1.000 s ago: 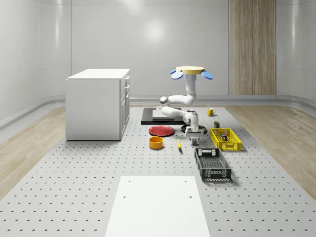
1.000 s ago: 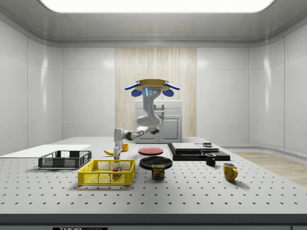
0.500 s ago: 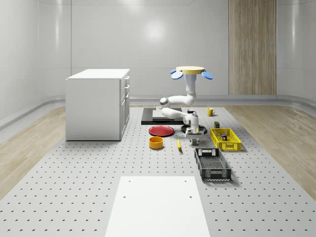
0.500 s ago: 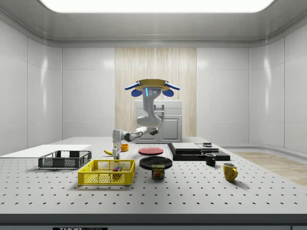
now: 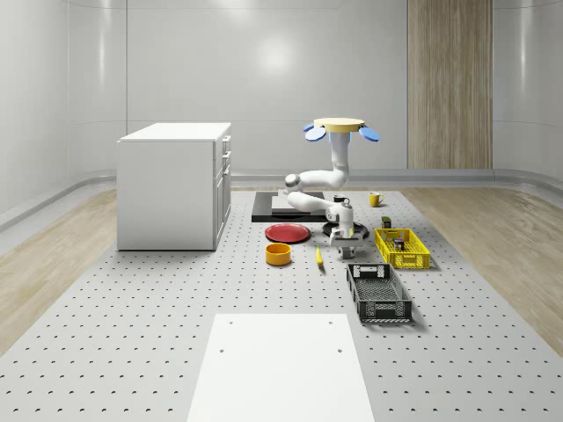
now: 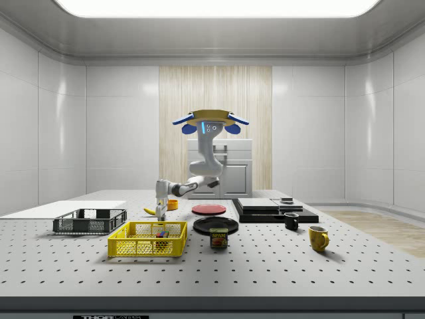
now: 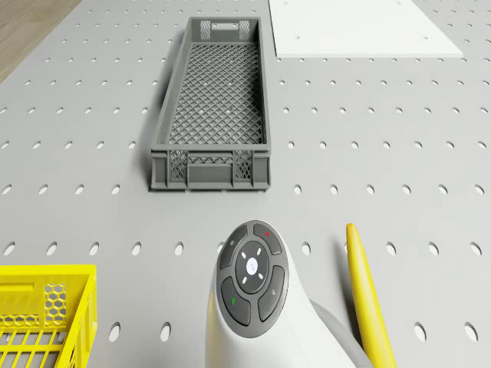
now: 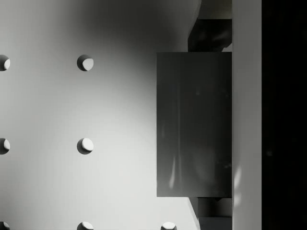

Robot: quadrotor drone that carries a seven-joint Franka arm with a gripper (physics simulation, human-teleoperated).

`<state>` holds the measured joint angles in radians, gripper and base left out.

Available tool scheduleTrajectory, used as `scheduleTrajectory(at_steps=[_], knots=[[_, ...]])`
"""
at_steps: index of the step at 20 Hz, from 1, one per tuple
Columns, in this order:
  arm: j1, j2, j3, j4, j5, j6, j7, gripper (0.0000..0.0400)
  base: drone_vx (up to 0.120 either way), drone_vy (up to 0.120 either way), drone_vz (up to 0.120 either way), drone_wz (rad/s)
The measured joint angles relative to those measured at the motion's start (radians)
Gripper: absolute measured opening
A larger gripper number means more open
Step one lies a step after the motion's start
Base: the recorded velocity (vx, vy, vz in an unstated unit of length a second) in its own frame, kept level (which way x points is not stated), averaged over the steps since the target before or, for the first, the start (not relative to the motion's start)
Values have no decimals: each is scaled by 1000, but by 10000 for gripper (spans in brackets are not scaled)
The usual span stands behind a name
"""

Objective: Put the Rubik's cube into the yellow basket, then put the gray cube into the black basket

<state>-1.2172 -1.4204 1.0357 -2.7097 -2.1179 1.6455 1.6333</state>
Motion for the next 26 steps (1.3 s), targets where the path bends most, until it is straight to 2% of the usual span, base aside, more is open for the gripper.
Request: scheduleTrajectory(at_steps=[3, 7, 14, 18, 26], knots=[[1, 1, 0, 0, -1, -1, -1, 286, 0, 0, 0, 0], [3, 3, -1, 0, -2, -3, -3, 263, 0, 0, 0, 0], [5, 6, 0, -1, -3, -6, -5, 253, 0, 0, 0, 0], [12, 5, 25, -16, 20, -22, -4, 251, 0, 0, 0, 0], [24, 1, 90, -48, 81, -55, 0, 250, 0, 0, 120, 0]])
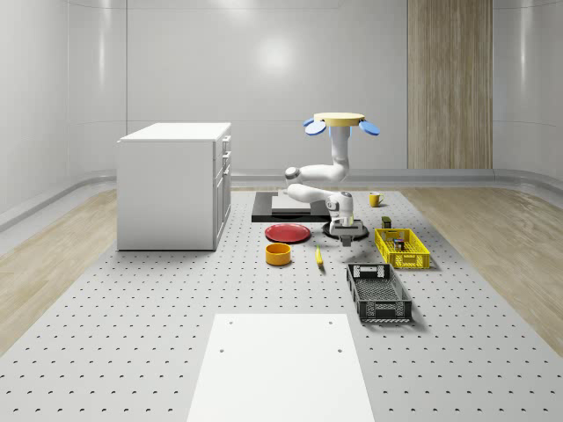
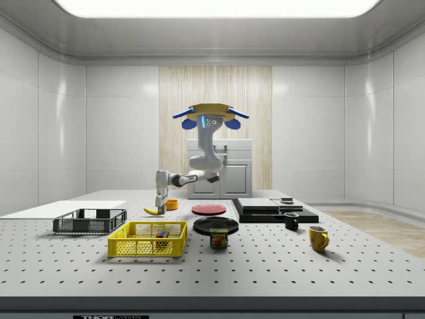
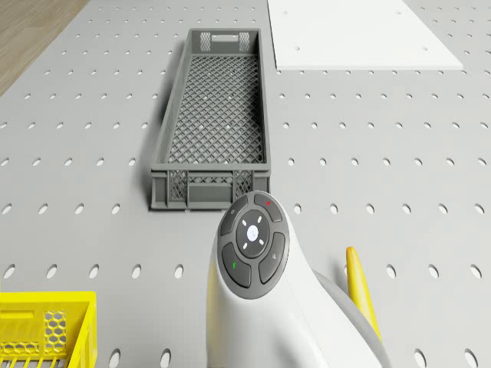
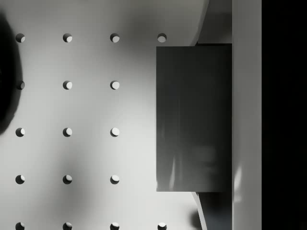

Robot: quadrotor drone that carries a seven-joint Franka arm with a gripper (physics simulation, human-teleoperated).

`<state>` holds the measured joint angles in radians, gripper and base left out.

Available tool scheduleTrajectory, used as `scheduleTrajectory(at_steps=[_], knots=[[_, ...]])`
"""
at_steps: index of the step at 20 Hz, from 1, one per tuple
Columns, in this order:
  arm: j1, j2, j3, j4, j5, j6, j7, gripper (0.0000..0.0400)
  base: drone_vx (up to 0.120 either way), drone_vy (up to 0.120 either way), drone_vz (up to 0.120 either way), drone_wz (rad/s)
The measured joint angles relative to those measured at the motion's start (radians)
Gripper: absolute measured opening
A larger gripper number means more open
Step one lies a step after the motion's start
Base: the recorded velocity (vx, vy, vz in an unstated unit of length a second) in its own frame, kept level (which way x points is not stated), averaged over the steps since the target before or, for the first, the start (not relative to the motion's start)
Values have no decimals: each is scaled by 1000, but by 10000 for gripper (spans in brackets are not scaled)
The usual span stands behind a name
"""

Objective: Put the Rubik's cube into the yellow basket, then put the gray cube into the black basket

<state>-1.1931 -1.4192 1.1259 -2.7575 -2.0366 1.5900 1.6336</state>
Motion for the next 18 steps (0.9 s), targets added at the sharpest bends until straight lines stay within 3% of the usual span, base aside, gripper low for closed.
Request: scheduleTrajectory(at_steps=[2, 7, 15, 18], knots=[[1, -1, 7, -3, 7, -3, 1, 250, 0, 0, 40, 0], [1, -4, 16, -6, 16, -5, 2, 250, 0, 120, 0, 0], [-1, -8, 20, -7, 21, -2, 4, 250, 115, 120, 0, 0], [-2, -10, 21, -7, 23, -1, 5, 250, 120, 13, 0, 0]])
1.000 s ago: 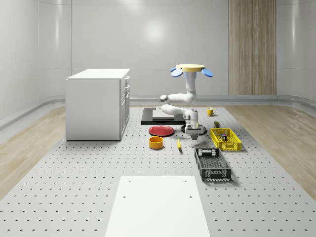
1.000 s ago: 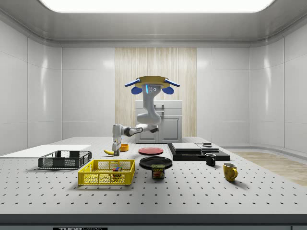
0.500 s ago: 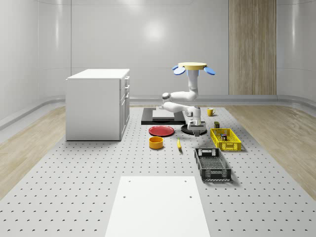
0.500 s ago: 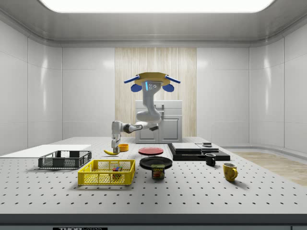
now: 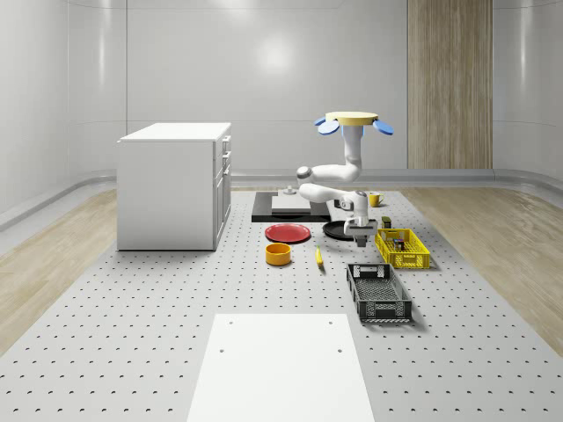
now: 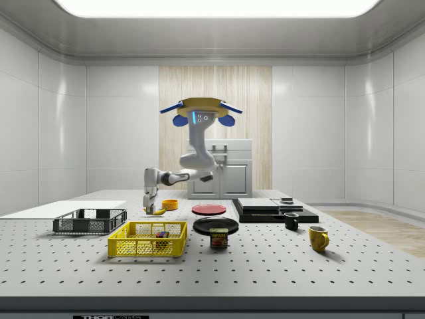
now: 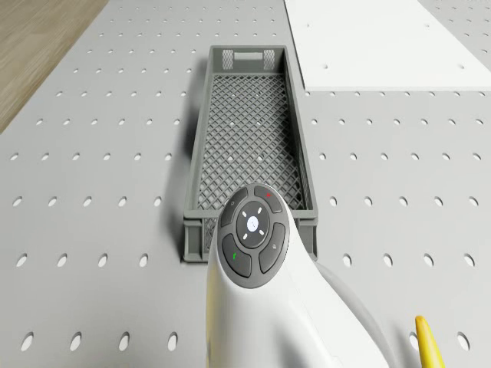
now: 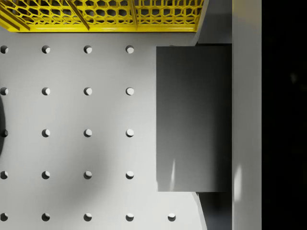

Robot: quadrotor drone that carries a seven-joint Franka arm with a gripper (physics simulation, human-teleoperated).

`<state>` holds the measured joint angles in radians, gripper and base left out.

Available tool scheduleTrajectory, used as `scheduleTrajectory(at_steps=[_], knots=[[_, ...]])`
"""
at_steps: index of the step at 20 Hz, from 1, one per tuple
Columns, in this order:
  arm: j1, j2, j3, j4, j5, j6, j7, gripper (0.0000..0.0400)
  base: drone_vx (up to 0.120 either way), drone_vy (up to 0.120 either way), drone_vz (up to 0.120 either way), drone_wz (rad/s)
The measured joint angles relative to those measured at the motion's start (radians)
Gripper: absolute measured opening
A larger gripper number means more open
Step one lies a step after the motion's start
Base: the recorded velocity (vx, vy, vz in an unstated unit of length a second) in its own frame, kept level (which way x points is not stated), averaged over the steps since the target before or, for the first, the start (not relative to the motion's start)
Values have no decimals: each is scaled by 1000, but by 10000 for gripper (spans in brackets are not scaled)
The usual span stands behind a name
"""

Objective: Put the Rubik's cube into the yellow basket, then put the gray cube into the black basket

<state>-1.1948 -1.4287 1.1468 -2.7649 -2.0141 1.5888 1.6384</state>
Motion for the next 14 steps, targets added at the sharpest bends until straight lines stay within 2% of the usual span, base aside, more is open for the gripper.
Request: scheduleTrajectory(at_steps=[14], knots=[[-3, -7, 1, 0, 3, 6, 3, 250, 120, 0, 0, 0]])
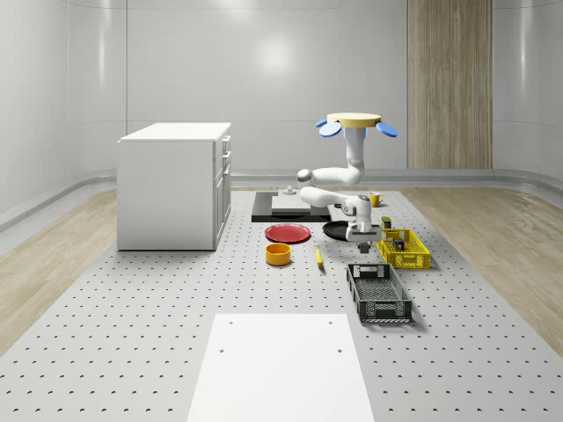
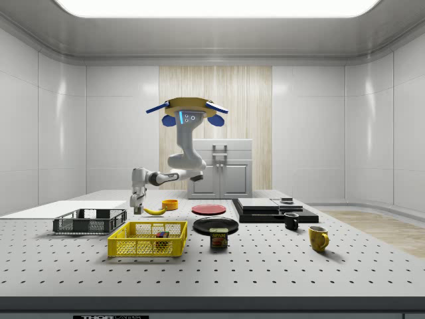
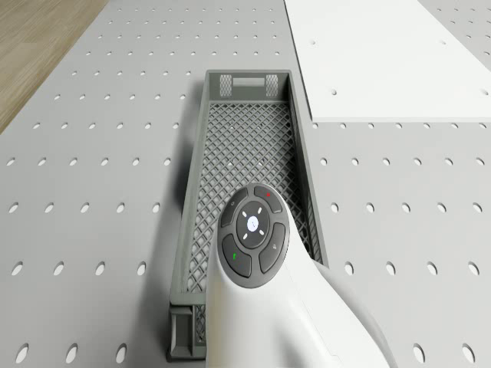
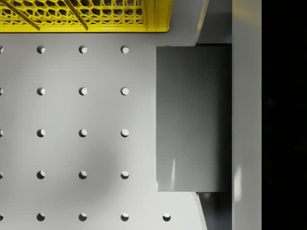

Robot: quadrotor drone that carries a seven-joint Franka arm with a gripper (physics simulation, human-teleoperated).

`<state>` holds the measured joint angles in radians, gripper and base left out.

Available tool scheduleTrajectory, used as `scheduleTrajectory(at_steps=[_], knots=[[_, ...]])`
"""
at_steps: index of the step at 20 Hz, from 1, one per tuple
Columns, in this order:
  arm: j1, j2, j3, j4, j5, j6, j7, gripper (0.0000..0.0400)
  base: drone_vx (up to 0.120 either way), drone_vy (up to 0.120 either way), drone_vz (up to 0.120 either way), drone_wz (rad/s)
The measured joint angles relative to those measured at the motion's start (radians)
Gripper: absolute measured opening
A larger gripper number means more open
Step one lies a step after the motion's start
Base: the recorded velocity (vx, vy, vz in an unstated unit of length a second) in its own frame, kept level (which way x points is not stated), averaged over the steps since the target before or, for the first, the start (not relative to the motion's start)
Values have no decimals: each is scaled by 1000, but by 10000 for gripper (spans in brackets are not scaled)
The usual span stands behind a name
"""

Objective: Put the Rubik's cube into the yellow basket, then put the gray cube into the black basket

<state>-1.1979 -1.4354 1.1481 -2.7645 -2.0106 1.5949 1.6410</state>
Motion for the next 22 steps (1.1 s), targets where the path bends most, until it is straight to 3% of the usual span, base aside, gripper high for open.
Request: scheduleTrajectory(at_steps=[22], knots=[[-4, -9, 1, 1, 4, 8, 4, 254, 120, 0, 0, 0]])
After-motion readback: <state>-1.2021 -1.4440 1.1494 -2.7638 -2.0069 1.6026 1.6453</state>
